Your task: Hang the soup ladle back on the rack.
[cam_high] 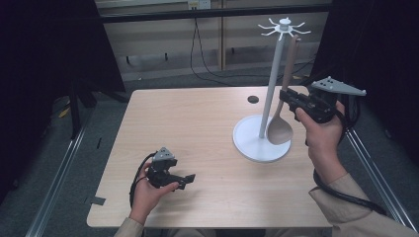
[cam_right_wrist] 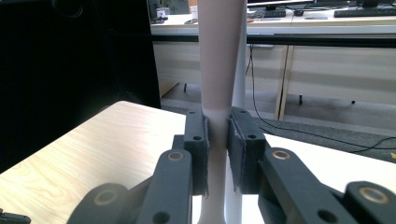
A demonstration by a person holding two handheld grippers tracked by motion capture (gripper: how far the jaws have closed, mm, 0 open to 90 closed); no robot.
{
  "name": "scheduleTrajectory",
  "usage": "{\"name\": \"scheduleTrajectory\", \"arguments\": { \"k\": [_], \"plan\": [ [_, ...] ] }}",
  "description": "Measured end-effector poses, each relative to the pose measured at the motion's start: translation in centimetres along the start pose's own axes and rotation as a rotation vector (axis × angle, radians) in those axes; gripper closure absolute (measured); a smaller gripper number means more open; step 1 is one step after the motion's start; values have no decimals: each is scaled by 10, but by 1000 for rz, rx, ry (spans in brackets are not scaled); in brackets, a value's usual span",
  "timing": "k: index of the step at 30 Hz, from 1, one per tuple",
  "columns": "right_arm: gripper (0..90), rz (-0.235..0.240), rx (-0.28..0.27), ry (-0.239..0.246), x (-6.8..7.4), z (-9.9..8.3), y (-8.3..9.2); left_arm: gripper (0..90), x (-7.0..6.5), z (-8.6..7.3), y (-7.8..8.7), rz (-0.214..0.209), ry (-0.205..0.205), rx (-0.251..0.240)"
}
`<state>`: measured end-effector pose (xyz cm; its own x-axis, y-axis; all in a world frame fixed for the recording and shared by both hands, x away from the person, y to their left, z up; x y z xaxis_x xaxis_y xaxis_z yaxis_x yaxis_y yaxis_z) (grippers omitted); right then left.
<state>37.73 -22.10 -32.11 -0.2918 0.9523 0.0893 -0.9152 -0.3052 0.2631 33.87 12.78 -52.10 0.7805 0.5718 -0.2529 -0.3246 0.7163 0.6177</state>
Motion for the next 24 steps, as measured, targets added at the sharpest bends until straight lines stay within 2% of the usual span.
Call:
{"name": "scheduleTrajectory", "arguments": {
  "k": [18,24],
  "plan": [
    [783,16,-20,-1,2,-2,-2,49,0,0,1,4,-2,1],
    [780,8,-20,7,1,-2,-4,49,0,0,1,3,2,-2]
  ]
}}
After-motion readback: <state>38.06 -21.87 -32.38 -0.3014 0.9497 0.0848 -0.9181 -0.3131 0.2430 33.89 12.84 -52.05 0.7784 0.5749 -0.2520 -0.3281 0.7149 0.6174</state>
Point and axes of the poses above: each handheld gripper's, and its own axes: y roughly backward along the jaws, z roughly out of its top, x roughly to its left, the point moved 7 cm from there along -y, roughly forward along the jaws, and after that the axes turned 5 degrees about -z, right-handed, at the moved point
